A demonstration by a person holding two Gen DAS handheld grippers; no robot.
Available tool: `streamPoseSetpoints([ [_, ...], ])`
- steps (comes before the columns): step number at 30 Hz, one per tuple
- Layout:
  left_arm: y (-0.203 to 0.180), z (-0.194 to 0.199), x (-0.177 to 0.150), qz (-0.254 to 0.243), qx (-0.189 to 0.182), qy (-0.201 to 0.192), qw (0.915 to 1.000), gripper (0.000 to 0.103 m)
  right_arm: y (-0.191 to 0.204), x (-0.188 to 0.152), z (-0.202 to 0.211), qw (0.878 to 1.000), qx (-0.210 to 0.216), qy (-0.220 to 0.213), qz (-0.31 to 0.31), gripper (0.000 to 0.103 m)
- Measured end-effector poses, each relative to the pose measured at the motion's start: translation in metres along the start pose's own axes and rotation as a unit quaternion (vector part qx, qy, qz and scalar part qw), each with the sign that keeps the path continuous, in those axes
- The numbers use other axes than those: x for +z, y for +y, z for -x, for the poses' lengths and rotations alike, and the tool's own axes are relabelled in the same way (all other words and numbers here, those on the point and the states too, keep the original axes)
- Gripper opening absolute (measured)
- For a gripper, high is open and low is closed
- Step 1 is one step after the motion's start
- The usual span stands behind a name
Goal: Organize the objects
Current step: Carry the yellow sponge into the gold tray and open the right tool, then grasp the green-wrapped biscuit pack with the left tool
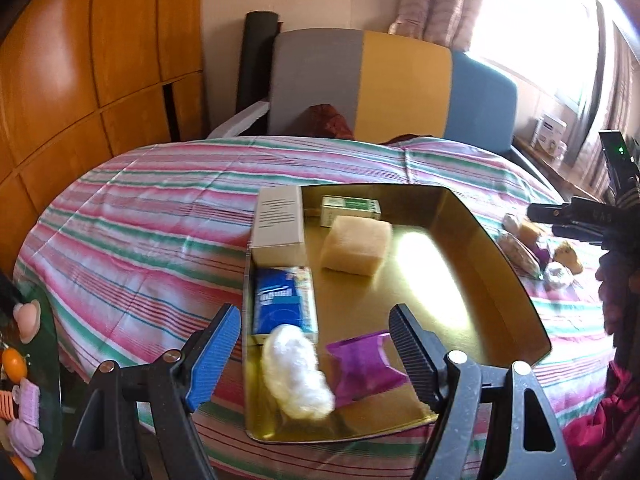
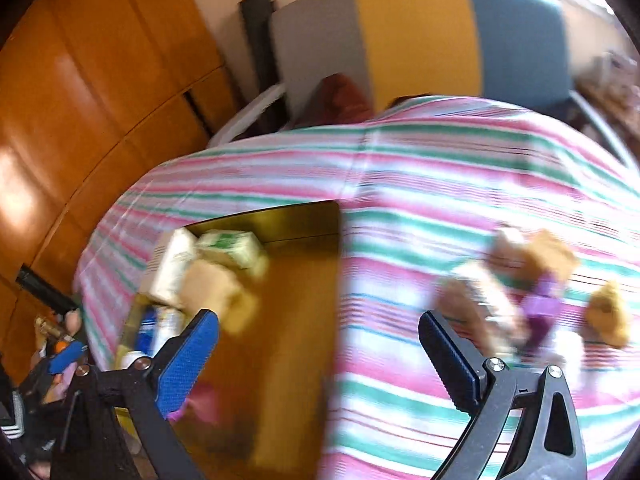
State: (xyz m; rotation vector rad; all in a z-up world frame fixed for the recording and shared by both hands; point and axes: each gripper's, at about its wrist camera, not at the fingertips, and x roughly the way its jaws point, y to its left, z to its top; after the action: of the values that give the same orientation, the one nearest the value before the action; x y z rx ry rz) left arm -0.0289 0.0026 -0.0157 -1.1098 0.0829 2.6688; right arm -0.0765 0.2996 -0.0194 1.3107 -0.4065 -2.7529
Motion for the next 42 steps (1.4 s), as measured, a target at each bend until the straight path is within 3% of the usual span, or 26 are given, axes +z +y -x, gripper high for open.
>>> streamPoseSetpoints([
  [10,-0.048,0.001,0.004,-0.055,-0.017,0.002,0.9983,0.077,-0.129,-0.010,0.055,0.988,-0.130,-0.037,-0.069,0.101],
  [14,-0.077,-0.002,0.009,-0.086,-0.039,0.005,0.9956,0.077,-0.182,-0.020,0.067,0.976,-0.178,-0.055,-0.115,0.101],
  [18,-0.110,-0.005,0.017,-0.096,-0.090,0.014,0.9913,0.071,-0.232,-0.037,0.066,0.950,-0.220,-0.037,-0.217,0.101],
  [26,-0.191,-0.020,0.026,-0.143,-0.154,0.043,0.9767,0.070,-0.264,-0.045,0.082,0.934,-0.176,-0.060,-0.305,0.101],
  [31,-0.233,-0.039,0.031,-0.154,-0.191,0.075,0.9664,0.070,-0.259,-0.045,0.084,0.935,-0.160,-0.066,-0.309,0.101],
  [38,-0.263,-0.102,0.059,-0.080,-0.199,0.154,0.9646,0.066,-0.260,-0.048,0.089,0.936,-0.136,-0.075,-0.317,0.102],
  [42,-0.277,-0.145,0.073,-0.042,-0.172,0.184,0.9669,0.065,-0.261,-0.048,0.090,0.936,-0.122,-0.078,-0.320,0.102],
])
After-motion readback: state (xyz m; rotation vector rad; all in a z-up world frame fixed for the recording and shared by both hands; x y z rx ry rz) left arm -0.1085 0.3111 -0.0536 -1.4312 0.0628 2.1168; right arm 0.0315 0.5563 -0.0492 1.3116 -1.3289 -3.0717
